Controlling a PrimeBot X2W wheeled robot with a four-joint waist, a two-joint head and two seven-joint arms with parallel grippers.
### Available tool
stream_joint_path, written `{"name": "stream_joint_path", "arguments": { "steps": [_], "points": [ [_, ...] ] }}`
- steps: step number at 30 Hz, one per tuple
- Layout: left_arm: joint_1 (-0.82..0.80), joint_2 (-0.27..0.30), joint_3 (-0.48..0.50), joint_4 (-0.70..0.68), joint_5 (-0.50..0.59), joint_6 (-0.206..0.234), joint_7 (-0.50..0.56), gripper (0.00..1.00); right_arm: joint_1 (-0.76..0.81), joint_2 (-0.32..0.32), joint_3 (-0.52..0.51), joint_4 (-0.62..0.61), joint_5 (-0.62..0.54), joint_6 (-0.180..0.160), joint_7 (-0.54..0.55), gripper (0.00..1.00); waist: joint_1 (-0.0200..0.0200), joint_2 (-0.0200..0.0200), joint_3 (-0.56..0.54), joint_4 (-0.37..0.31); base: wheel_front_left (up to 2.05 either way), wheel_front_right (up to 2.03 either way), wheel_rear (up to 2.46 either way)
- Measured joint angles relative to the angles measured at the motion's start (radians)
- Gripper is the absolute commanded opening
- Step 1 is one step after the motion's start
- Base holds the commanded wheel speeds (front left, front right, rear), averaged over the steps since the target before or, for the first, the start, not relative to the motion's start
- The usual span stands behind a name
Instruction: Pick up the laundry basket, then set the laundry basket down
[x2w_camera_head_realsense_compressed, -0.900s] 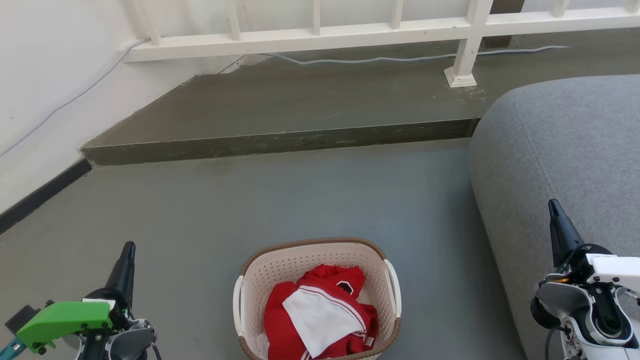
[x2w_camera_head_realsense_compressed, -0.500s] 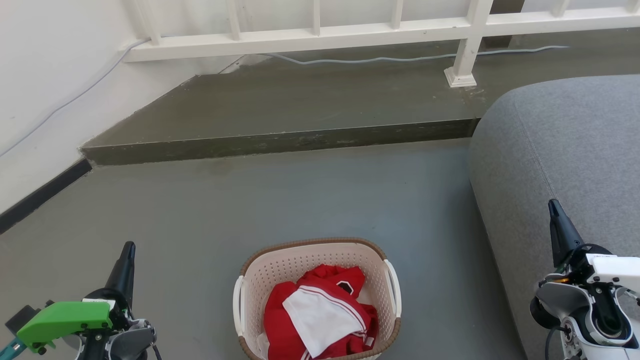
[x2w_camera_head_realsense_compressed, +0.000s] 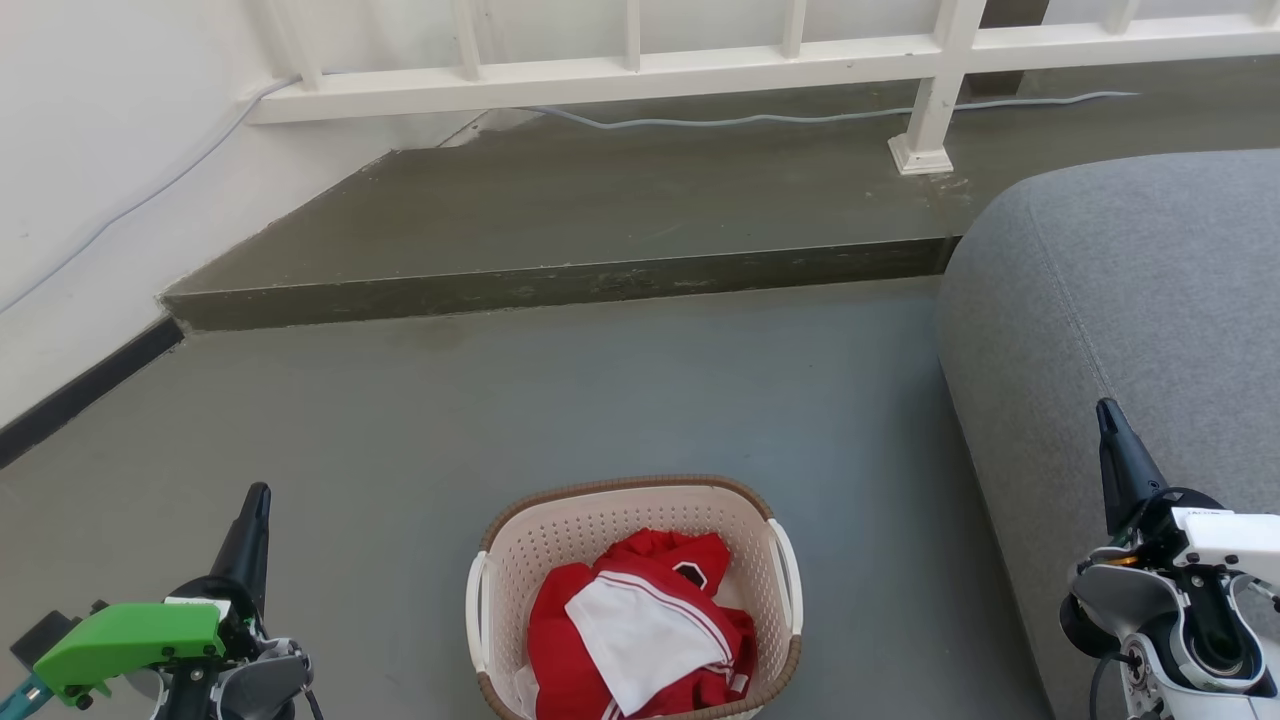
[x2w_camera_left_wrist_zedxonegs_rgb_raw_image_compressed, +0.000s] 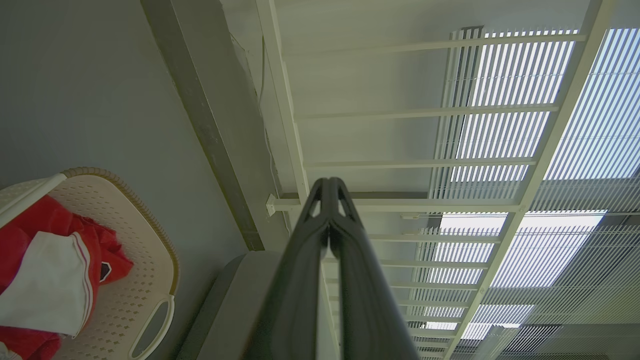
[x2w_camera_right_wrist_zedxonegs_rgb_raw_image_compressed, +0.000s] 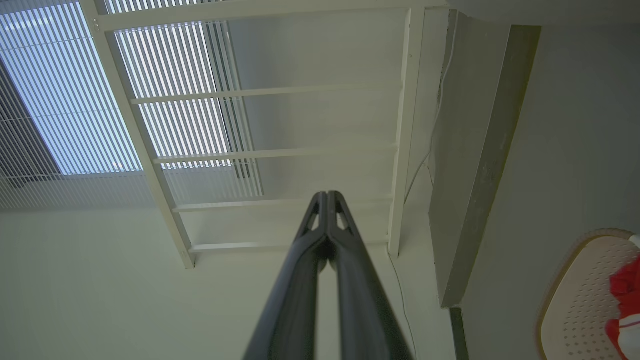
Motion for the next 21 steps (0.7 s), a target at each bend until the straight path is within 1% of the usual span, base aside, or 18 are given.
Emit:
{"name": "stream_joint_path", "arguments": {
  "steps": [21],
  "points": [
    [0.000,0.000,0.001,0.000,0.000,0.000,0.000,0.00,0.000,0.001,-0.002,0.000,0.000,0.000,0.001,0.00,0.0000,0.0000,0.000,0.000,0.00,0.00,0.00]
  ]
}}
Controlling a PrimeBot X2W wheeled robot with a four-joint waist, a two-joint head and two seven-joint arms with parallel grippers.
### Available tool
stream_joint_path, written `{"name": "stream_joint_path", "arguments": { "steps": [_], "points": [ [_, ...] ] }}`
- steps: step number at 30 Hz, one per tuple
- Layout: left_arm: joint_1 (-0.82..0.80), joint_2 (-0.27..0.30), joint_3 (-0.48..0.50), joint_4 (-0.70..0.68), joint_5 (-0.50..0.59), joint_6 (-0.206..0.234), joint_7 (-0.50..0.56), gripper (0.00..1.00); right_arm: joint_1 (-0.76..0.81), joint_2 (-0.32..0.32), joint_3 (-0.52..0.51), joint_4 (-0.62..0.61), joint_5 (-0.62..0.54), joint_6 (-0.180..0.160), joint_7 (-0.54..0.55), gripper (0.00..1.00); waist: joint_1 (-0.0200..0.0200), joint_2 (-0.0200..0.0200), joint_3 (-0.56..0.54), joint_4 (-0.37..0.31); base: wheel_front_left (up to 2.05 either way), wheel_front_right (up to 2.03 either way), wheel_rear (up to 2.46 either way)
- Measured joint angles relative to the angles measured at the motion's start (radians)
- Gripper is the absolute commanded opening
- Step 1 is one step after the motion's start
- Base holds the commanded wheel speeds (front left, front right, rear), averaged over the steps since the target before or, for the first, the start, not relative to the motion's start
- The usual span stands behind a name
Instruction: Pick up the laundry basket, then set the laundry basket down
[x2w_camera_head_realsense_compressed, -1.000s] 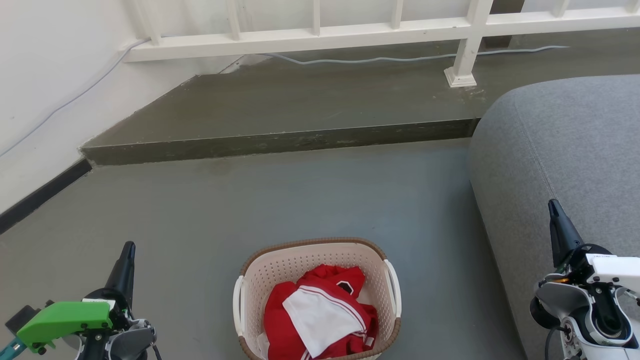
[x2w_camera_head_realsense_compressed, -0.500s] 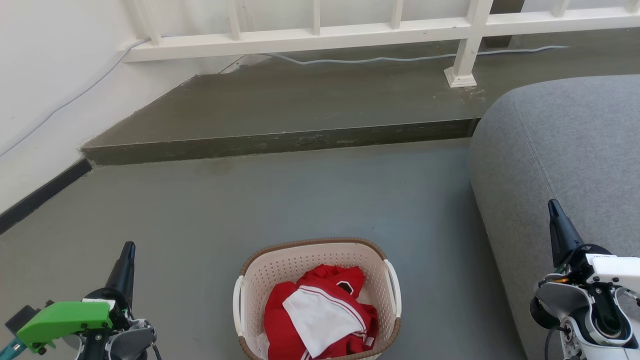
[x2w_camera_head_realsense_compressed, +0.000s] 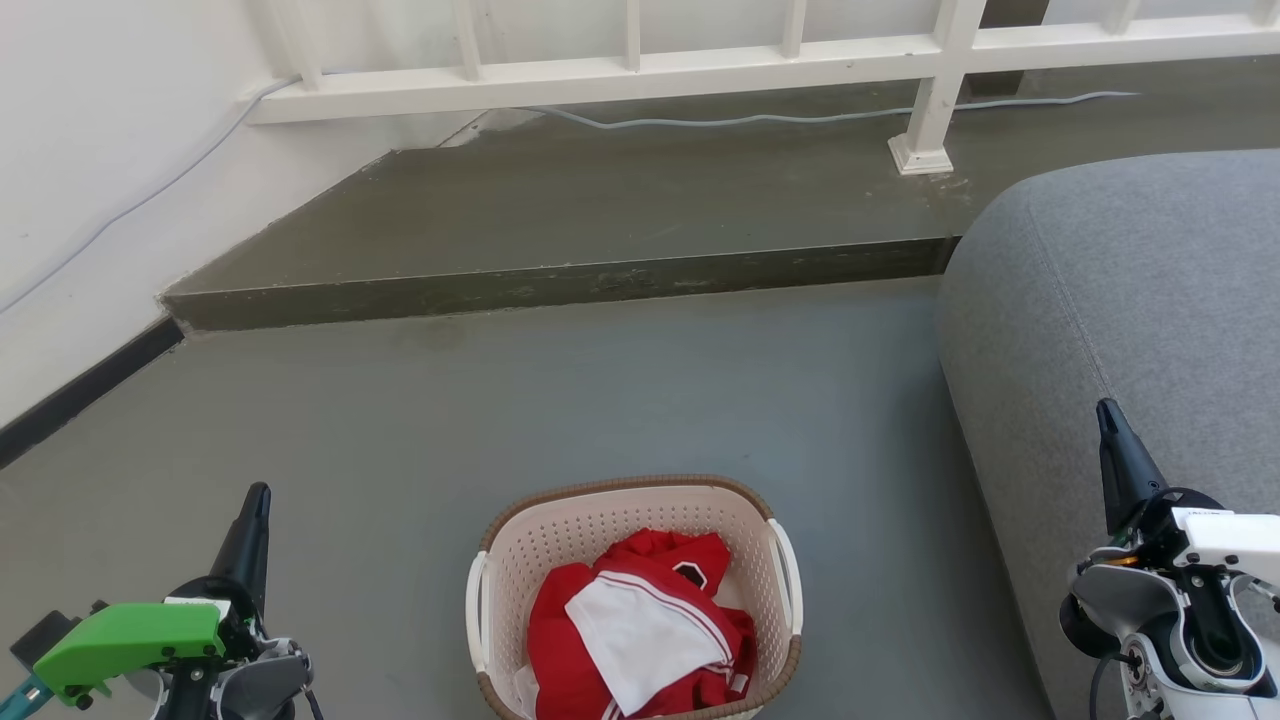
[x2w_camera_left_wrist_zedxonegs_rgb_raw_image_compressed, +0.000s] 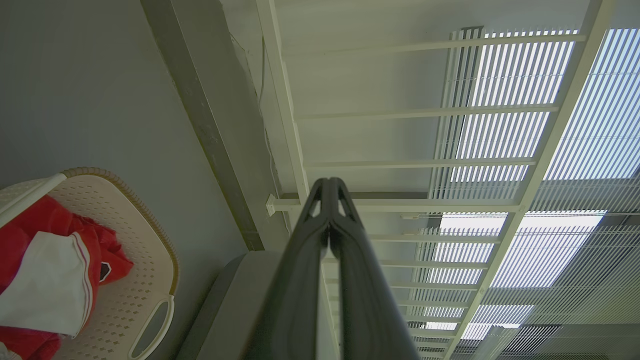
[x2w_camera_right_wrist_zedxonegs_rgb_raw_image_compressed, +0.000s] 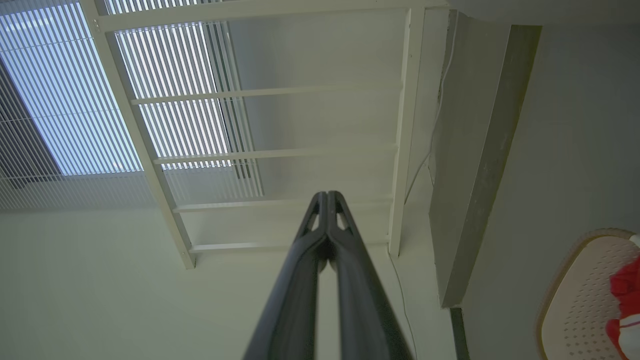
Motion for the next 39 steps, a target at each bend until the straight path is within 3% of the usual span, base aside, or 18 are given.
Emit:
{"name": "stream_joint_path", "arguments": {
  "steps": [39],
  "points": [
    [0.000,-0.001,0.001,0.000,0.000,0.000,0.000,0.00,0.000,0.001,-0.003,0.000,-0.006,0.000,0.007,0.00,0.0000,0.0000,0.000,0.000,0.00,0.00,0.00]
  ]
}}
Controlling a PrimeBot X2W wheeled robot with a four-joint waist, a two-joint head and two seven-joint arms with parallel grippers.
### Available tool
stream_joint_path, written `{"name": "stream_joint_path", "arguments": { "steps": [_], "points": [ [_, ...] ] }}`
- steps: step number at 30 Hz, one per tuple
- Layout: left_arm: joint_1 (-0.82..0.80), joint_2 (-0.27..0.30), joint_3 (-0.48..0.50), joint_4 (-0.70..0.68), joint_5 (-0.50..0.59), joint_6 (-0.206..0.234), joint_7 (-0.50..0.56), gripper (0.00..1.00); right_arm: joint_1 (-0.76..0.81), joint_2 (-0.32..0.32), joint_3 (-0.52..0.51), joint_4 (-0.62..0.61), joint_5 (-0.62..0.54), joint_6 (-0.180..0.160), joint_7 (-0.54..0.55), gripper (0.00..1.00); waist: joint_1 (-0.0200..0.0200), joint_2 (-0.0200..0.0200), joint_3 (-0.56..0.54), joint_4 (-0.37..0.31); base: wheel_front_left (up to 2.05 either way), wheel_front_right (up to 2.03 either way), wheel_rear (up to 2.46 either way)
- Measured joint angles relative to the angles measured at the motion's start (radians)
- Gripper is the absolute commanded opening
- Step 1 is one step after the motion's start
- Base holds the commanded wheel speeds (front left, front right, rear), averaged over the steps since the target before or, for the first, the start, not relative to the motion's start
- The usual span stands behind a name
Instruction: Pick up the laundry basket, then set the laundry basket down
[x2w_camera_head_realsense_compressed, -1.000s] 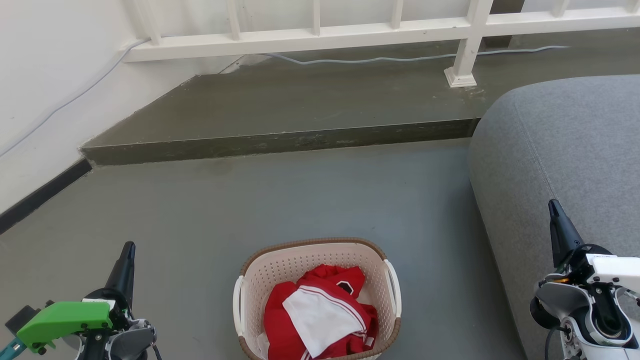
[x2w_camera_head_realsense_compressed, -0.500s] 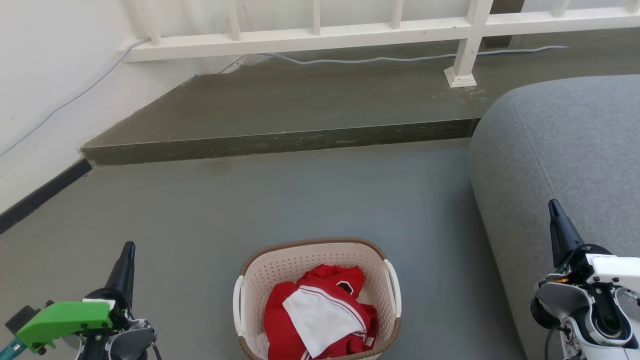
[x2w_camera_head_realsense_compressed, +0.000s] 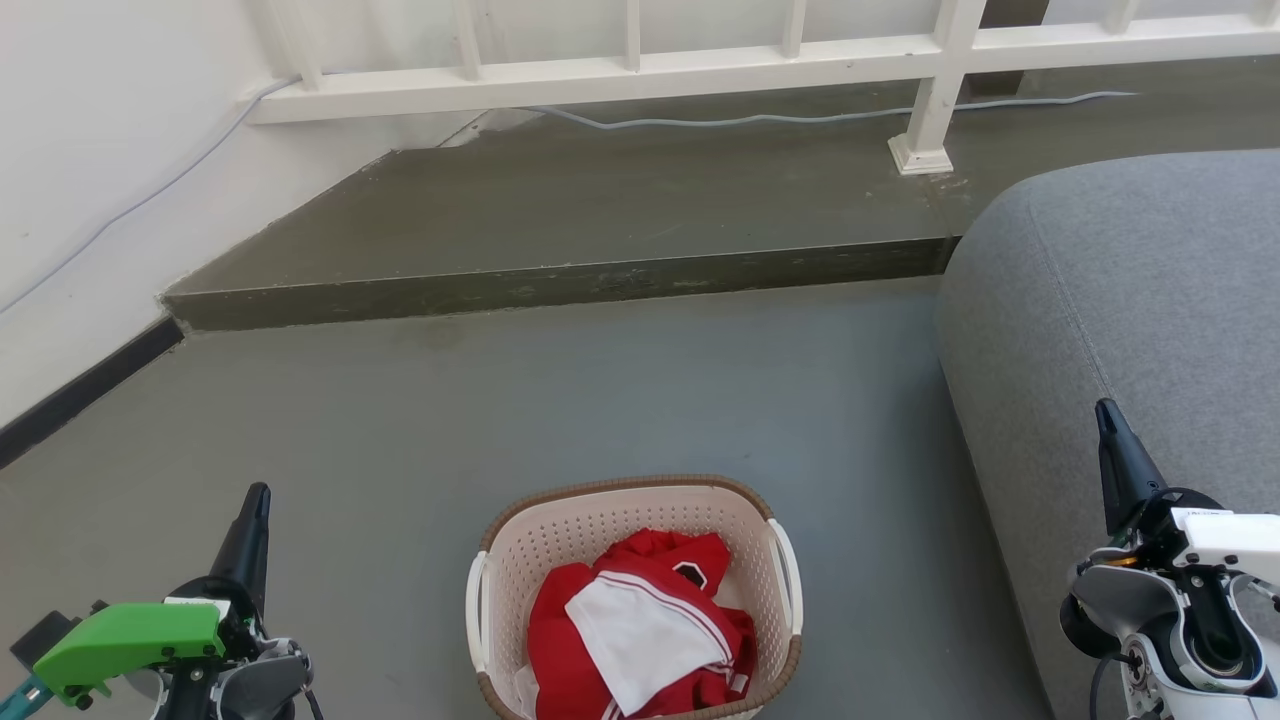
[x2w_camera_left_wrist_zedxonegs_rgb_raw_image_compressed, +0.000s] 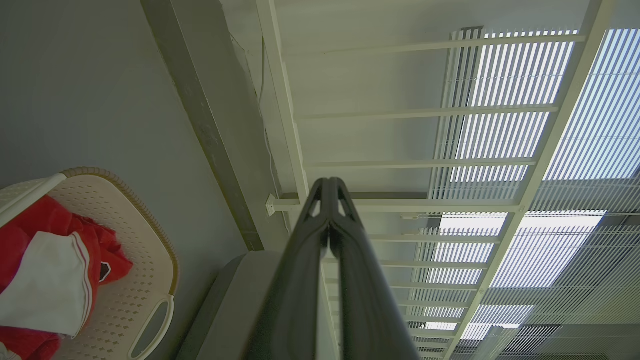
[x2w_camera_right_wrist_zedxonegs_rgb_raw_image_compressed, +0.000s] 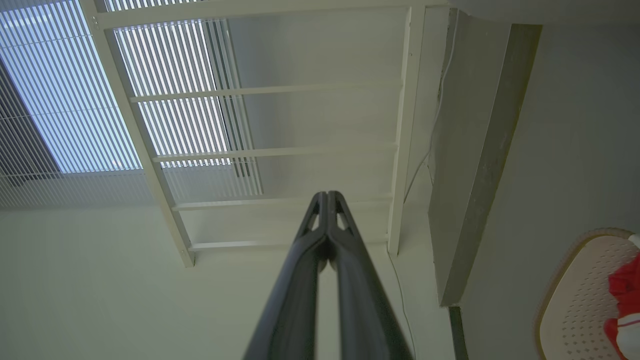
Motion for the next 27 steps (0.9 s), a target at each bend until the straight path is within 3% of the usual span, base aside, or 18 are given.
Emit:
{"name": "stream_joint_path", "arguments": {
  "steps": [27],
  "points": [
    [0.000,0.000,0.001,0.000,0.000,0.000,0.000,0.00,0.000,0.003,-0.002,0.000,-0.001,0.000,0.000,0.00,0.0000,0.0000,0.000,0.000,0.00,0.00,0.00]
  ]
}}
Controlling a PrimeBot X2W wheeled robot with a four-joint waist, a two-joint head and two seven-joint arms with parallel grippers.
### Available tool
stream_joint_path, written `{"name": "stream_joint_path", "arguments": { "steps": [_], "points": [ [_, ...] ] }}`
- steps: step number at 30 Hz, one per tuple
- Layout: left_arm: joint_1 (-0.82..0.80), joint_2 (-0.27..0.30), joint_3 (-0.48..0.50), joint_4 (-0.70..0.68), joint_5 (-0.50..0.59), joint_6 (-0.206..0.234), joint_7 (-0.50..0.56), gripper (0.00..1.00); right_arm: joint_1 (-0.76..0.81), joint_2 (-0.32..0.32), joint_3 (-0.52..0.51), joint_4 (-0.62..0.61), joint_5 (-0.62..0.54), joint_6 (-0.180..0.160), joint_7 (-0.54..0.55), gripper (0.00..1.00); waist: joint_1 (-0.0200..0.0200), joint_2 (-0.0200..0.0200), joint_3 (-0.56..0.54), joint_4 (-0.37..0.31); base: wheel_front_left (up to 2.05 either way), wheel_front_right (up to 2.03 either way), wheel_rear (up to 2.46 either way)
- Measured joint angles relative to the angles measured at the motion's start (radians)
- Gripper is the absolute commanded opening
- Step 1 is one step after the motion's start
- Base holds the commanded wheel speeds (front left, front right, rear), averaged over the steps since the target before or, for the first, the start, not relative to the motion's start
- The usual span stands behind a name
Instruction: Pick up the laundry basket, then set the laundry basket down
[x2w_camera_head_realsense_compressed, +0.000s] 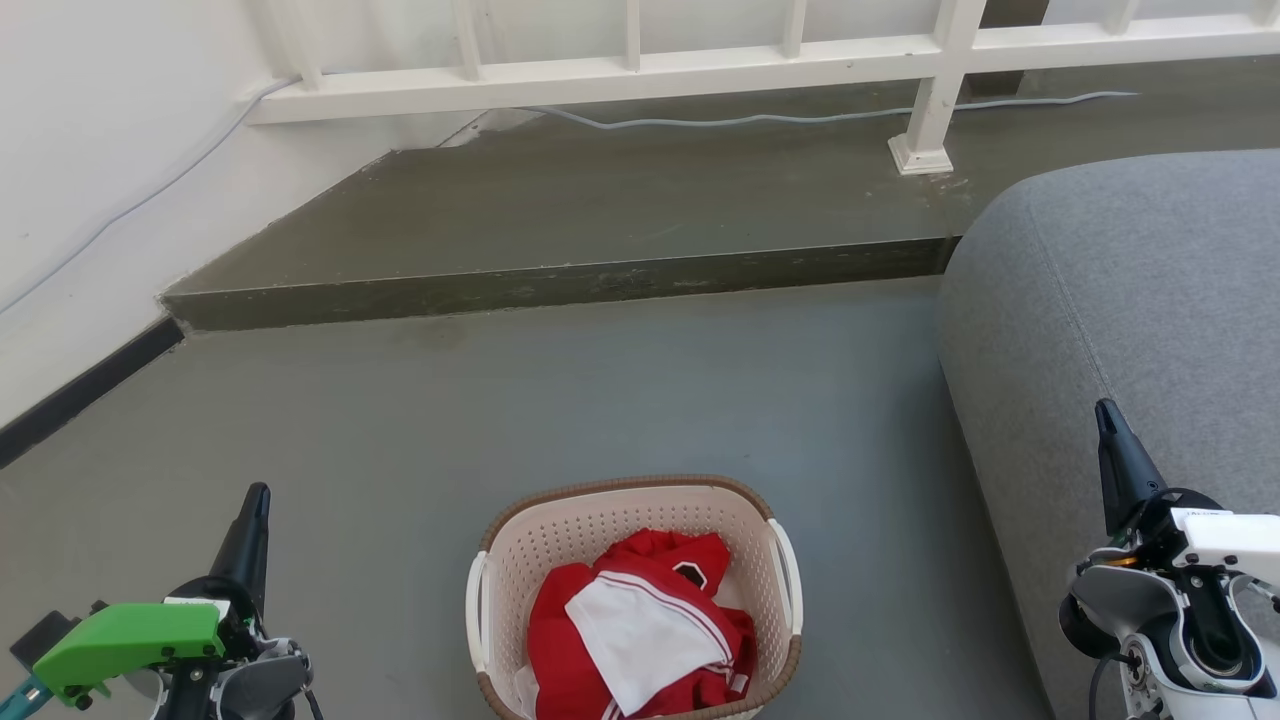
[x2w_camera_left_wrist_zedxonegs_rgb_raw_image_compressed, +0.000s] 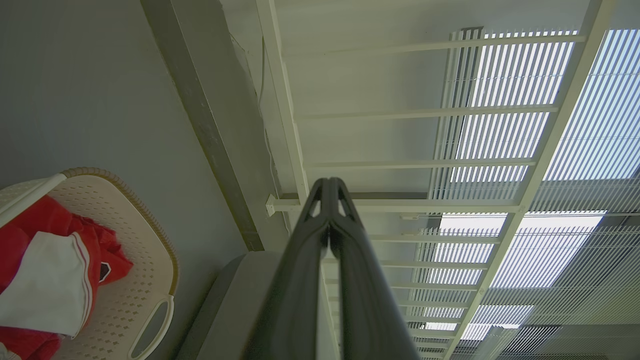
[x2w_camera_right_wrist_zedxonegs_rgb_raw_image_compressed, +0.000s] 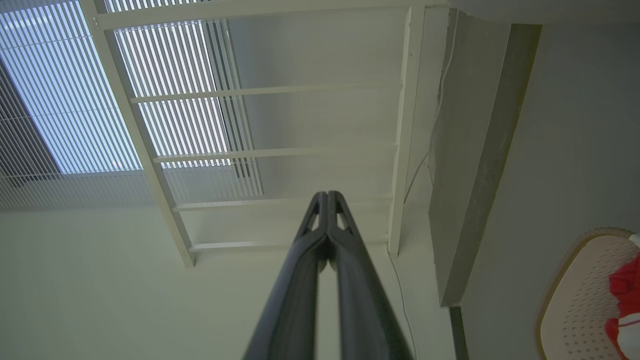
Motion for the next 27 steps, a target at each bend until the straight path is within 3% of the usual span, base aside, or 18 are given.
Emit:
{"name": "stream_joint_path", "arguments": {
  "steps": [27],
  "points": [
    [0.000,0.000,0.000,0.000,0.008,0.000,0.001,0.00,0.000,0.001,-0.001,0.000,0.000,0.000,0.000,0.00,0.0000,0.0000,0.000,0.000,0.00,0.00,0.00]
  ]
}}
